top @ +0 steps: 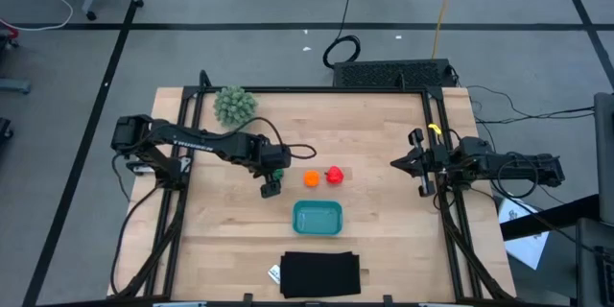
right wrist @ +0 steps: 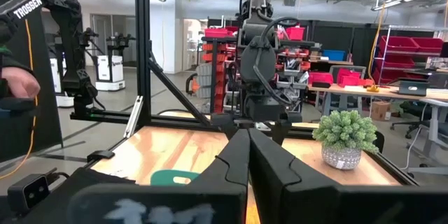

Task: Pick and placing Produce into tupperware
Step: Put the watermelon into the blue bin

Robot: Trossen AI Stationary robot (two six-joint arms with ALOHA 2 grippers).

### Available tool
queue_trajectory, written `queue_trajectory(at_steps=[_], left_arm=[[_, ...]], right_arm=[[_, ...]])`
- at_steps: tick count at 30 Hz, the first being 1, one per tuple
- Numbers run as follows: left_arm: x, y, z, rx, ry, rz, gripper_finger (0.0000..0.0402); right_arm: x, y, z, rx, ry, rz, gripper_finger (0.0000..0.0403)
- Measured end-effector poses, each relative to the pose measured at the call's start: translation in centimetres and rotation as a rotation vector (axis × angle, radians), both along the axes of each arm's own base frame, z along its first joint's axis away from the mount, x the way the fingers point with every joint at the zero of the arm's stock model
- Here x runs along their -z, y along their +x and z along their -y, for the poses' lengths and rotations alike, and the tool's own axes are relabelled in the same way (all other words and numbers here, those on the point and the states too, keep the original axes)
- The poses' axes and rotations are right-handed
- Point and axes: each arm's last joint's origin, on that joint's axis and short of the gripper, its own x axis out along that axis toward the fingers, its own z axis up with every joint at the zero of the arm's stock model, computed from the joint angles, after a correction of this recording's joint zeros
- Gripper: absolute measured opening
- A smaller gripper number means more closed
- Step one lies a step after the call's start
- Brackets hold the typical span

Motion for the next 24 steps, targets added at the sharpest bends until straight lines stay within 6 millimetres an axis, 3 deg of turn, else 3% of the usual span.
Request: queue_trajectory(at_steps=[24], left_arm=[[3.0, -0.7, -1.1, 0.003, 0.034, 0.052, 0.0390]], right_arm=[[0.0, 0.0, 0.0, 0.000, -0.002, 0.001, 0.0000]])
